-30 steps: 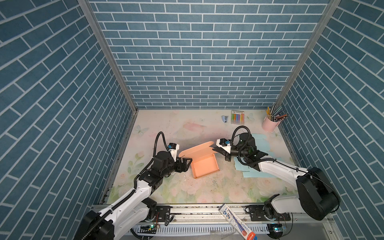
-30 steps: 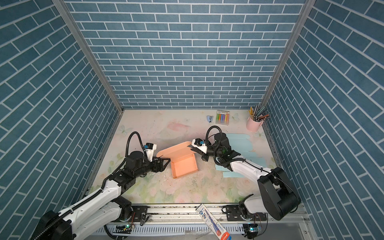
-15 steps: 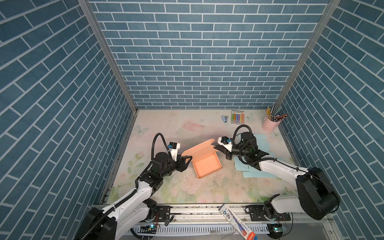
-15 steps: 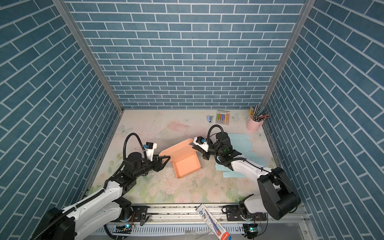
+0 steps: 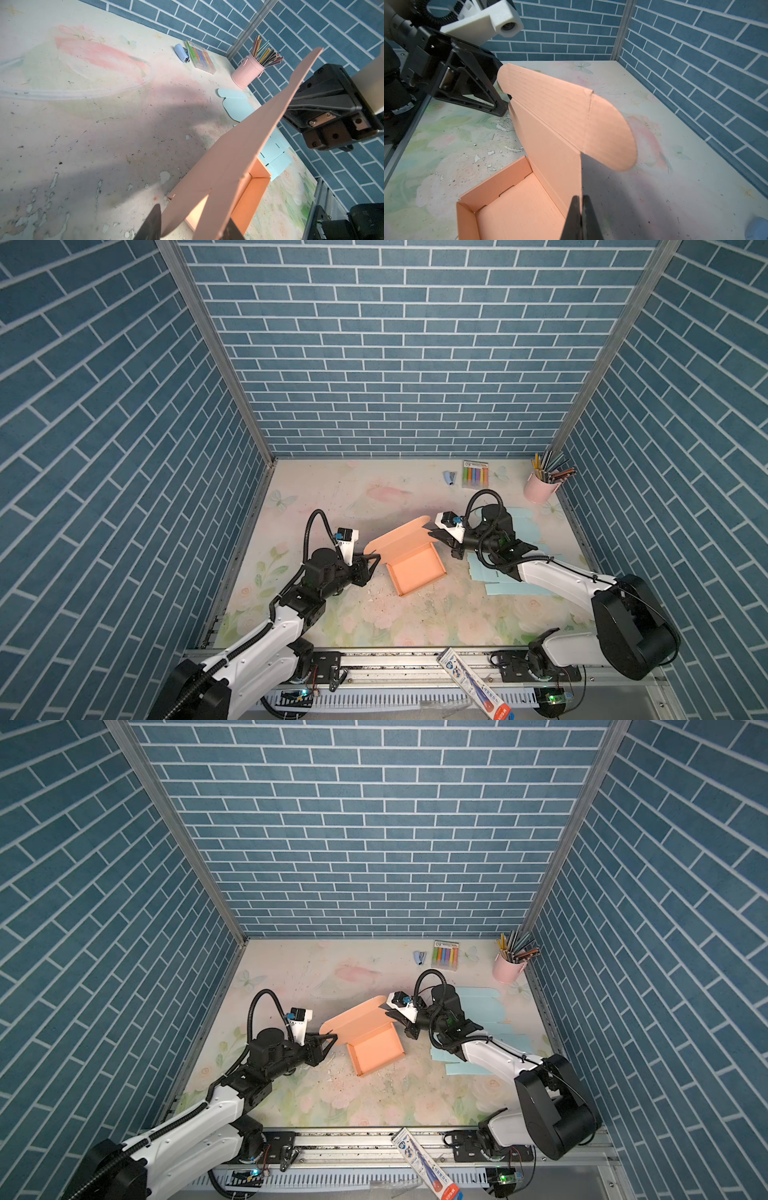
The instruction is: Fold the paper box
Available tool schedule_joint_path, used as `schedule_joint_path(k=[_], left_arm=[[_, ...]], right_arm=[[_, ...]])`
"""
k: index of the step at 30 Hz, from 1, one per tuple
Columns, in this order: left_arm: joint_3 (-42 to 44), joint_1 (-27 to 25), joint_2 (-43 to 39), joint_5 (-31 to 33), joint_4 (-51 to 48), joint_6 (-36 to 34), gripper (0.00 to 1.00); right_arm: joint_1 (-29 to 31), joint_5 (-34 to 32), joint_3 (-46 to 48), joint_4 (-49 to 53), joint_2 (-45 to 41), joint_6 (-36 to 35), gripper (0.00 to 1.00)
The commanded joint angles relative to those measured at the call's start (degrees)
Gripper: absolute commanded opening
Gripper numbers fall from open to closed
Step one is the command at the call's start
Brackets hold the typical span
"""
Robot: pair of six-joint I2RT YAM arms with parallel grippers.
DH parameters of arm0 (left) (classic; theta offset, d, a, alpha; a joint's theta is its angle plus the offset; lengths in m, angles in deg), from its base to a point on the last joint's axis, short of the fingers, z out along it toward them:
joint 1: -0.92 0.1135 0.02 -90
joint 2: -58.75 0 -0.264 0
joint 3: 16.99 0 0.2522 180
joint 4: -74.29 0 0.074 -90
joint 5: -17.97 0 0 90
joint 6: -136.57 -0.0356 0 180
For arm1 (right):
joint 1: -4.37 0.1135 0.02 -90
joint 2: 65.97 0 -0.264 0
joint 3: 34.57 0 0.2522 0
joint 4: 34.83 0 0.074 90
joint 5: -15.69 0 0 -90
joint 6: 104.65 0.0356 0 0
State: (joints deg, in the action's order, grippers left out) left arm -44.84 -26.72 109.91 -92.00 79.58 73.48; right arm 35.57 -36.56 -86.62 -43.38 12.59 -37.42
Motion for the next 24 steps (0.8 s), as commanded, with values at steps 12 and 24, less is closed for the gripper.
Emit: schedule_joint_path(k=[12, 24], left_arm=[[-0.9, -2.2, 1.9, 2.9, -2.1, -2.5, 0.15], [-6.6, -3.9, 1.4, 6.9, -5.8, -4.2, 0.02]], right_arm=[[-0.4, -2.4, 0.3, -1.8, -0.5, 1.8, 0.0], [-0.1, -6.0, 1.9, -7.6, -0.1, 9.5, 0.04]])
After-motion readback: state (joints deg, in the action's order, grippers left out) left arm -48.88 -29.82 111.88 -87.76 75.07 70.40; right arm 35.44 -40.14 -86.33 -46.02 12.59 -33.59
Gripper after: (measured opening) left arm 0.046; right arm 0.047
